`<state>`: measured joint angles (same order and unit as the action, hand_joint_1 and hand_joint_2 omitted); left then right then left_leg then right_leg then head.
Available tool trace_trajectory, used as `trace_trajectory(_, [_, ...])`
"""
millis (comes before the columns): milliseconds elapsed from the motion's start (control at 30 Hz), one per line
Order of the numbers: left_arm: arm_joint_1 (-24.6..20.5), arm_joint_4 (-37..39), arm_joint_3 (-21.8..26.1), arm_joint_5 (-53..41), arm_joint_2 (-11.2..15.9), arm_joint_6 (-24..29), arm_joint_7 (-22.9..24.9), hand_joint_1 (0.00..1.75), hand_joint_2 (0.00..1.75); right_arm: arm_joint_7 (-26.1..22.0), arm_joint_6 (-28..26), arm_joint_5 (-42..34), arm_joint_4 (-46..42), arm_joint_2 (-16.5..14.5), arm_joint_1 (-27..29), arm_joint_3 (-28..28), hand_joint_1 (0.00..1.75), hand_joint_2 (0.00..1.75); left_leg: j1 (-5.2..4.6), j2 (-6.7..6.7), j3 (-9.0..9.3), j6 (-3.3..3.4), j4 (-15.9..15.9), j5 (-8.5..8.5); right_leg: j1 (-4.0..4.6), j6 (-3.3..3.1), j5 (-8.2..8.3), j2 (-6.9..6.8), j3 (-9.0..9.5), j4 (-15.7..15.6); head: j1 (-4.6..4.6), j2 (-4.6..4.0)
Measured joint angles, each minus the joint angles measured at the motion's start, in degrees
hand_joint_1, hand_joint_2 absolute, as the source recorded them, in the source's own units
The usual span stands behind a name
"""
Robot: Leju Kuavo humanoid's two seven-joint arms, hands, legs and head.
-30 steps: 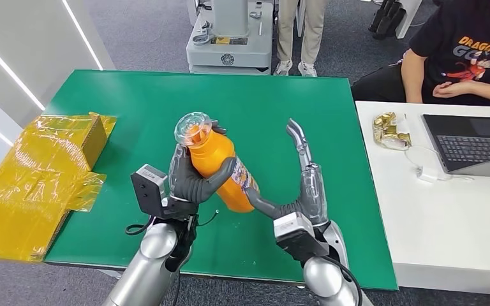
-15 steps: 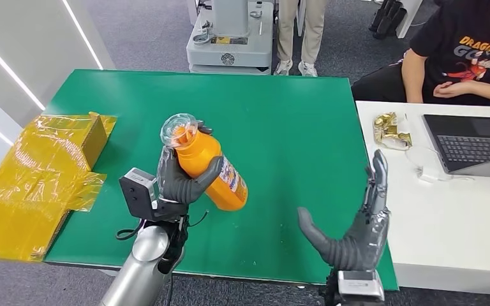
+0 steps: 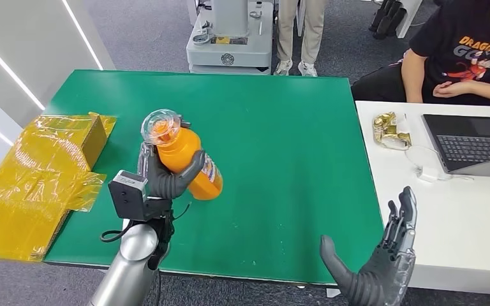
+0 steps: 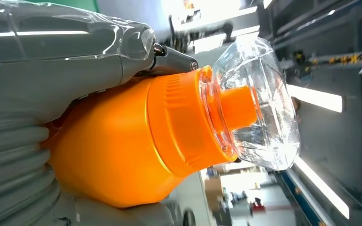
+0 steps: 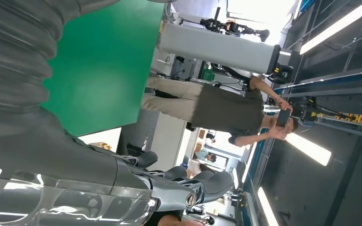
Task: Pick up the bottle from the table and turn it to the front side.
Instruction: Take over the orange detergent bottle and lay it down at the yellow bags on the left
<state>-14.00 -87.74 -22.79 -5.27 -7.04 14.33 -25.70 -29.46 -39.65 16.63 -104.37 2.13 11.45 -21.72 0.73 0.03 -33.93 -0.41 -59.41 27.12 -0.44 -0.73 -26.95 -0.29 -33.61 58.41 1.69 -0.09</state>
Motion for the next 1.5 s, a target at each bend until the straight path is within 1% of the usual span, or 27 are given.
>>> trace_trajectory(233, [0.6,-1.1,3.5,-7.3,4.2,2.5,0.8,1.75,1.75,-0.5,0.0,-0.3,-1.0,-0.7,0.9,0.8,0.0,1.75,0.0,0.0,0.01,-0.01,0.0,-0.01,0.01,0.0,0.0,0.0,0.0,0.0,-0.01,0.0])
trace_trajectory(433, [0.4,-1.3,5.2,-12.7,8.0,2.7,2.0,1.75,1.75,-0.8,0.0,-0.5,-1.6,-1.0,1.0,1.1,0.0,1.75,0.0,0.01,0.01,-0.01,0.0,-0.02,0.0,0.0,0.0,0.01,0.0,0.0,-0.02,0.0])
trace_trajectory(533, [-0.5,-1.3,6.0,-15.8,10.2,2.5,3.0,1.75,1.75,-1.2,0.1,-0.7,-1.8,-1.0,1.2,1.3,0.0,1.75,0.0,0.01,0.01,-0.01,0.0,-0.02,0.0,0.0,0.0,0.01,-0.01,0.0,-0.01,0.0])
trace_trajectory(700, [-3.4,-1.0,6.9,-19.1,14.3,1.9,4.6,1.75,1.75,-1.8,0.3,-1.3,-2.1,-1.2,1.7,1.7,0.0,1.75,0.01,0.03,0.03,-0.03,0.0,-0.03,0.01,-0.01,0.01,0.05,-0.01,0.0,-0.01,0.0])
trace_trajectory(867, [-7.0,0.5,7.1,-21.4,19.4,0.0,6.0,1.75,1.75,-2.3,1.1,-1.8,-2.2,-1.3,2.0,1.8,0.0,1.75,0.04,0.04,0.04,-0.06,0.0,-0.05,0.04,-0.03,0.02,0.08,-0.02,0.0,-0.01,0.0])
trace_trajectory(1000, [-8.7,1.5,7.1,-23.5,22.7,-1.0,6.6,1.75,1.75,-2.8,1.8,-2.4,-2.2,-1.4,2.0,1.9,0.0,1.75,0.04,0.07,0.03,-0.06,0.0,-0.05,0.04,-0.03,0.02,0.11,-0.02,0.0,-0.02,0.0])
trace_trajectory(1133, [-9.5,2.3,7.1,-27.8,26.8,-1.6,8.2,1.75,1.75,-3.2,3.3,-2.9,-2.2,-1.7,1.7,1.9,0.0,1.75,0.04,0.12,0.03,-0.06,0.0,-0.05,0.04,-0.03,0.02,0.19,-0.05,0.0,-0.01,0.0])
trace_trajectory(1300, [-10.1,3.7,7.1,-34.1,32.5,-0.7,10.2,1.75,1.75,-3.2,5.0,-2.8,-2.3,-2.4,1.1,1.9,0.0,1.75,0.06,0.14,0.03,-0.07,0.0,-0.05,0.06,-0.04,0.01,0.21,-0.07,0.0,-0.02,0.0])
trace_trajectory(1500, [-10.1,5.0,7.1,-39.1,38.5,-0.5,11.6,1.75,1.75,-2.9,6.7,-2.3,-2.5,-3.2,0.8,2.0,0.0,1.75,0.07,0.14,0.01,-0.08,0.0,-0.06,0.07,-0.06,0.0,0.2,-0.07,0.1,-0.02,0.0])
